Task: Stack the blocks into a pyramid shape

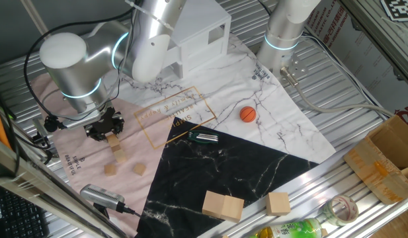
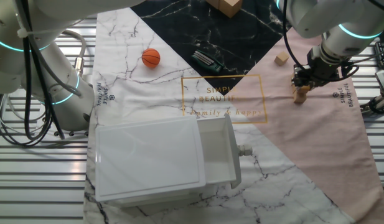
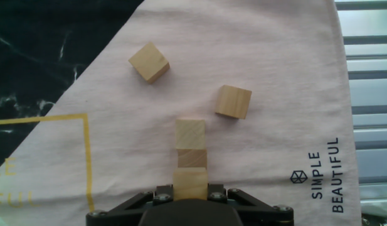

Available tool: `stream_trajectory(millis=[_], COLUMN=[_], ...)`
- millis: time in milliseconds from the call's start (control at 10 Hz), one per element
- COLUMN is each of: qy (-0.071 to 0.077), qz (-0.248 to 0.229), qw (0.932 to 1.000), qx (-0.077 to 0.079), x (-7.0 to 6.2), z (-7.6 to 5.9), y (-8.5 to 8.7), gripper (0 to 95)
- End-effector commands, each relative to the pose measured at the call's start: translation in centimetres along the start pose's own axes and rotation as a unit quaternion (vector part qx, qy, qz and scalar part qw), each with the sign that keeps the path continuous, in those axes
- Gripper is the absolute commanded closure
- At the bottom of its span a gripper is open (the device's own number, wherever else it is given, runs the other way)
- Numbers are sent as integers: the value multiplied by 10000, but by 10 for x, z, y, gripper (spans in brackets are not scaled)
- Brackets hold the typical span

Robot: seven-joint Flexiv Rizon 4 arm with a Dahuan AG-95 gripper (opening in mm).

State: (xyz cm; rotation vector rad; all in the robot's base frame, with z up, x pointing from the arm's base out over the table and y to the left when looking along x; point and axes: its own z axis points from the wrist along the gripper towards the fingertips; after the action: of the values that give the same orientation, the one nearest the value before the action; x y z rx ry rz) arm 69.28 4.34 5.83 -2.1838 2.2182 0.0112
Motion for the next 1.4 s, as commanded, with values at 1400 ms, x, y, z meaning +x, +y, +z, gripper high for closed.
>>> stream_trajectory(millis=[1400], qy=[-28], qz=[-87], qw=[10000], qx=[38], x=[1], z=[4], y=[-1], gripper=[950])
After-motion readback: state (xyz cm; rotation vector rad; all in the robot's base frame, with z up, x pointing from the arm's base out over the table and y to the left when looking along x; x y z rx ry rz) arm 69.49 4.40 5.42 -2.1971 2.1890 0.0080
